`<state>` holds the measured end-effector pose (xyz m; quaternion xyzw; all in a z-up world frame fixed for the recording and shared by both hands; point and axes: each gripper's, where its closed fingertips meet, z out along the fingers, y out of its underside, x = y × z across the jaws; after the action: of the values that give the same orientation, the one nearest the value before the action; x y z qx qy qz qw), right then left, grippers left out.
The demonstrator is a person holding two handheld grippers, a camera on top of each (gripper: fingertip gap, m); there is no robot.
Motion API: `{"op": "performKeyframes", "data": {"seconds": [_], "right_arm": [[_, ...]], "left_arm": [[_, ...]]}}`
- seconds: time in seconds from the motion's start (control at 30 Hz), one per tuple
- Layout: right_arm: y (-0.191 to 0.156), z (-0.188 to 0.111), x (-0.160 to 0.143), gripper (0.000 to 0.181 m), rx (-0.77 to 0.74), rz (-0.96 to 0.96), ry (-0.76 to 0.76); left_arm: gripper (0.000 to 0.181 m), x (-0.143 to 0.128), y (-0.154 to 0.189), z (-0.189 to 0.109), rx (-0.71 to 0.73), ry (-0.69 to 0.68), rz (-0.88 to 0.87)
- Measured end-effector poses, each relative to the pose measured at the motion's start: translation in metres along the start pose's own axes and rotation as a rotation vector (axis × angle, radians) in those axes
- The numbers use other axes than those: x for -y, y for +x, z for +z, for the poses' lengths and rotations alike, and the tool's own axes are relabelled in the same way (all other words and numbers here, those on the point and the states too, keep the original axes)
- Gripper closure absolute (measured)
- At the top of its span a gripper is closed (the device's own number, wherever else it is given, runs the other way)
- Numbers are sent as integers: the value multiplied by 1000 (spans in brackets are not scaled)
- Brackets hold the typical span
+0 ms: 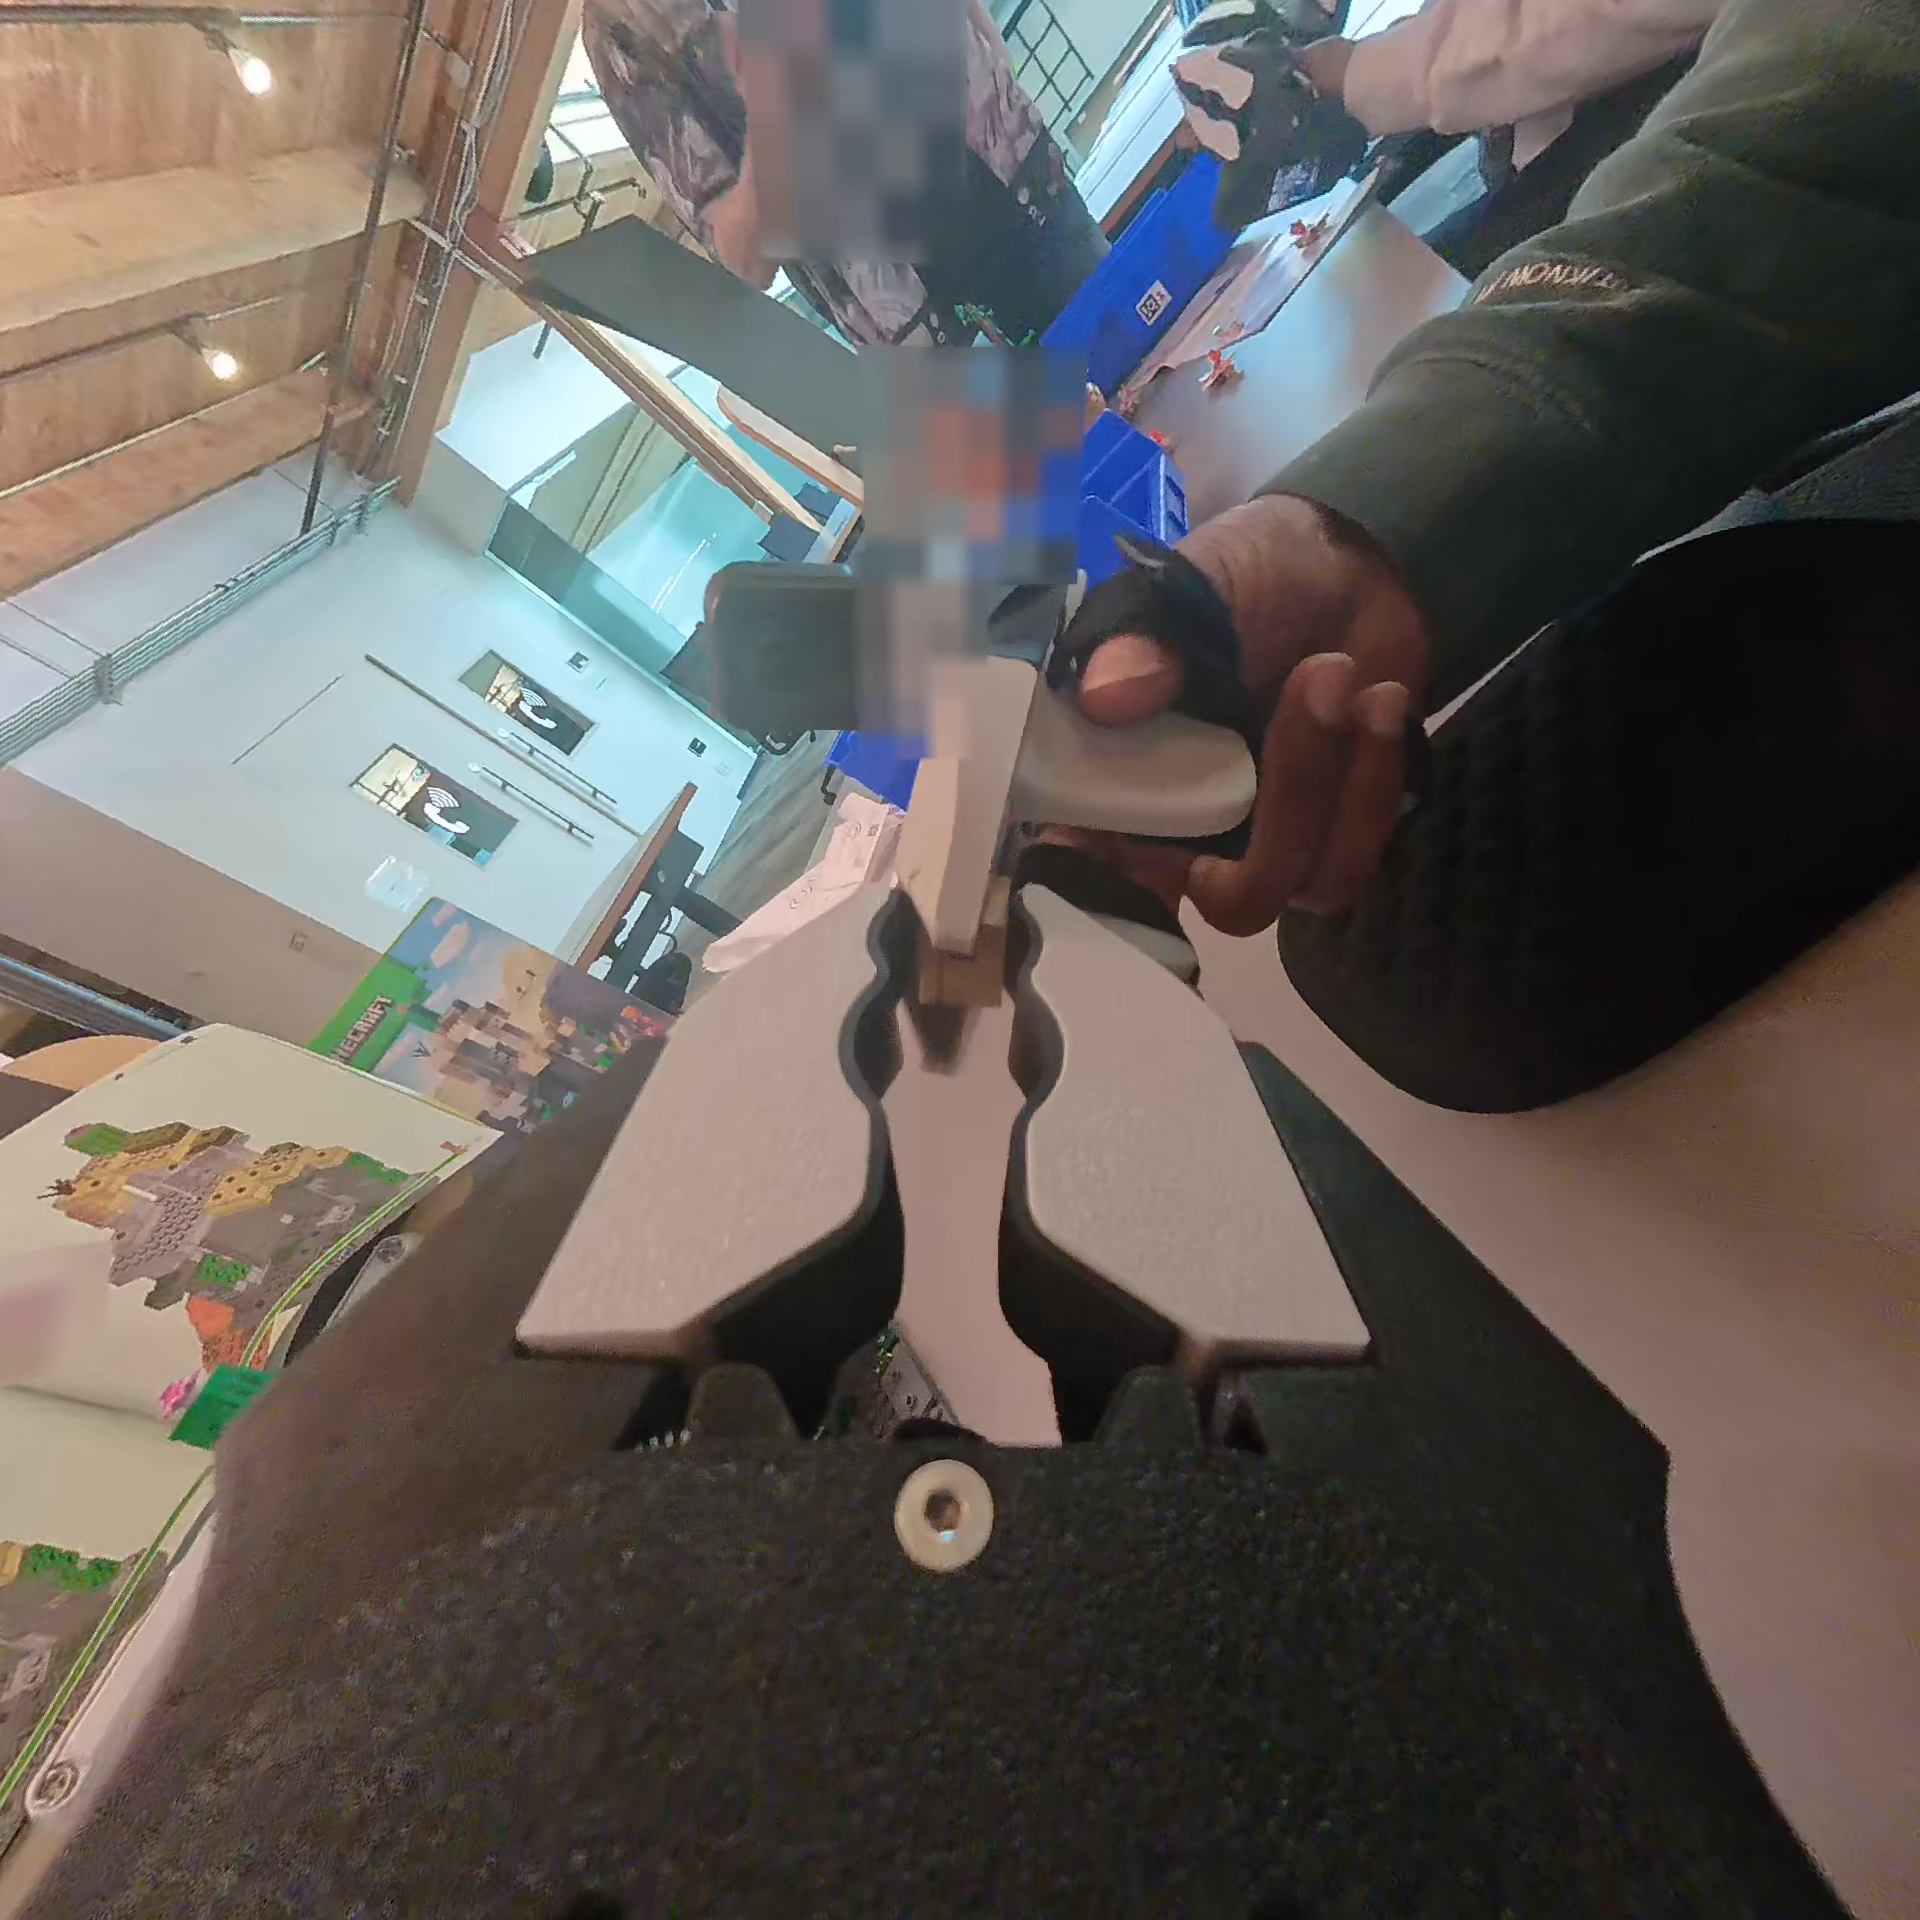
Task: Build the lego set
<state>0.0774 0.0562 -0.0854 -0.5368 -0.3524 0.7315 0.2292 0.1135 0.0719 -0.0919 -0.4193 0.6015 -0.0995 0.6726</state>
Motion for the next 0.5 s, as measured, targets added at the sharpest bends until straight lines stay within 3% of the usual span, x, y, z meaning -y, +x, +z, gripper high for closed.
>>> {"op": "performKeyframes", "data": {"seconds": [0.5], "right_arm": [[22,-9,5,164,0,61,40]], "left_arm": [[162,-15,-6,-6,34,4,-108]]}}
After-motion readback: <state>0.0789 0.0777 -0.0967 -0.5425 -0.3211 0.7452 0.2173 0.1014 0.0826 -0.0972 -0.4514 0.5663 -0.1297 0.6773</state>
